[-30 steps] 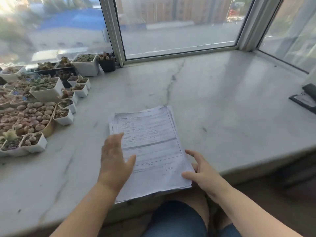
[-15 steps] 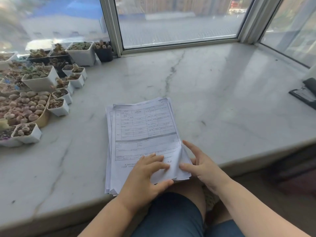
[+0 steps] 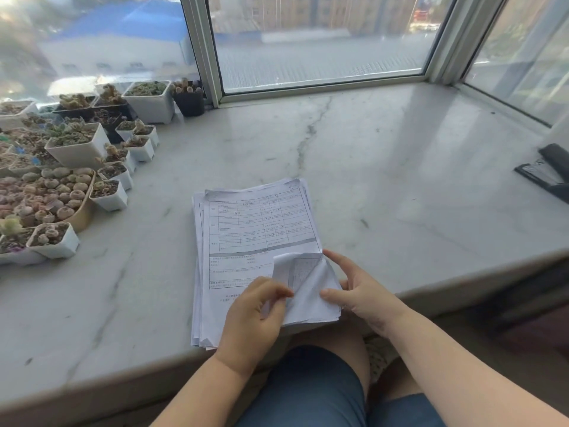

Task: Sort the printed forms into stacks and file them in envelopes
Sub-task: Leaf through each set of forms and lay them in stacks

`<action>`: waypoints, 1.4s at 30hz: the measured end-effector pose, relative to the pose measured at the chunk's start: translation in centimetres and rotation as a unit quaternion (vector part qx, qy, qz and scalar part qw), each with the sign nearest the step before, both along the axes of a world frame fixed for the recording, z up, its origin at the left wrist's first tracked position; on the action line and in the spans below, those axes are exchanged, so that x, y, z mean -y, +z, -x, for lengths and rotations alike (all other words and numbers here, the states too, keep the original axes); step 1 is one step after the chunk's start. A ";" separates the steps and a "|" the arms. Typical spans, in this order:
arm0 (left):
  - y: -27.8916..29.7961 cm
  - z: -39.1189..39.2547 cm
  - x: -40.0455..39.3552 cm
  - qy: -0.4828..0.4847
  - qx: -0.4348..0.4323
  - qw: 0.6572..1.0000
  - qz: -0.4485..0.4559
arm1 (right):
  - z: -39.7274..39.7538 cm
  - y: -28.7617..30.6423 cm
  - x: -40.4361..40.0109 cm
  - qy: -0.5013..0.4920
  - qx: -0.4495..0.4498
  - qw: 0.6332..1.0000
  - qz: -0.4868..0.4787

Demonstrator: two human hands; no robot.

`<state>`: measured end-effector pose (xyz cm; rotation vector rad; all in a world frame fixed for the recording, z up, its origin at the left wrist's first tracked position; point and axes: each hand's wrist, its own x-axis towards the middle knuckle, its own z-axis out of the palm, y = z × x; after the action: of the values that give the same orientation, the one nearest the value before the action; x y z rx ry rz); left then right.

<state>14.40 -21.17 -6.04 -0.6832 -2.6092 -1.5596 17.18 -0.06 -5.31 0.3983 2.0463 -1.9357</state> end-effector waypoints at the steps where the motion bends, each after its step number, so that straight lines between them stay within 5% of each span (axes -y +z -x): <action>1: 0.1 -0.1 0.1 -0.026 0.000 0.999 0.026 | 0.1 0.0 0.1 -0.009 -0.002 1.000 -0.010; 6: 0.6 0.5 1.0 -0.080 0.037 0.993 0.073 | 0.9 -0.3 1.0 -0.057 -0.008 0.997 -0.044; 13: -0.1 1.1 0.7 0.036 0.034 0.999 0.005 | -0.1 -0.1 -0.5 0.010 0.008 1.000 0.027; 24: 0.4 0.9 1.5 -0.081 0.029 0.993 0.083 | 1.2 -0.1 1.3 -0.058 -0.014 0.996 -0.062; 29: 0.1 1.1 1.6 -0.034 0.074 0.997 0.001 | 0.6 0.5 -0.4 0.003 0.041 0.999 0.036; 35: 0.3 1.2 1.1 0.047 0.050 0.998 0.014 | 0.5 0.6 -0.8 -0.029 0.085 0.989 0.119; 42: -0.2 -1.8 0.2 -0.034 -0.004 0.993 0.109 | 1.5 1.8 0.2 -0.009 0.078 0.997 -0.028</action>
<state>16.18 -21.42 -6.23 -0.7955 -2.8063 -1.2947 15.67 -0.30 -3.51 0.5646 2.0066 -1.7992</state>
